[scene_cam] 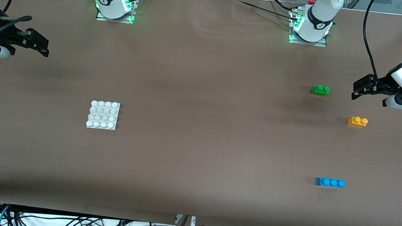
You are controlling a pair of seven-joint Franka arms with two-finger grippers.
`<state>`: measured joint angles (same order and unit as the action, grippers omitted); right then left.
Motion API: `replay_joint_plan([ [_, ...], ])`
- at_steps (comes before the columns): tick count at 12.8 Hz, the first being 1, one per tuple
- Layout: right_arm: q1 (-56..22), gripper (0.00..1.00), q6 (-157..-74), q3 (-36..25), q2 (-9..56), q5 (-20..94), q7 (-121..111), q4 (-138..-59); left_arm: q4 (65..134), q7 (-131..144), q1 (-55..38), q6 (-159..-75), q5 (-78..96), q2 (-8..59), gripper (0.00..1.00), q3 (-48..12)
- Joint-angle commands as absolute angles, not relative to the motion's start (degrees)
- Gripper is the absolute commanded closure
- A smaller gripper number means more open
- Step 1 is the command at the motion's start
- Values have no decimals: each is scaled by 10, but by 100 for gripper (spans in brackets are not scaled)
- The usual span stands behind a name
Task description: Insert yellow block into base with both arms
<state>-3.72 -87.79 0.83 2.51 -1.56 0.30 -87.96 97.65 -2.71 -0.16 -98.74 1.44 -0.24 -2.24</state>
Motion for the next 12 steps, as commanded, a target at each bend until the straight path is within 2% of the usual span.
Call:
replay_joint_plan([
  [1,-29,0,-865,17,22,-7,15,-878,962,-29,1,-977,23,3,0,-23],
  [12,-29,0,-870,15,25,-7,15,-875,962,-29,0,-977,24,3,0,-23],
])
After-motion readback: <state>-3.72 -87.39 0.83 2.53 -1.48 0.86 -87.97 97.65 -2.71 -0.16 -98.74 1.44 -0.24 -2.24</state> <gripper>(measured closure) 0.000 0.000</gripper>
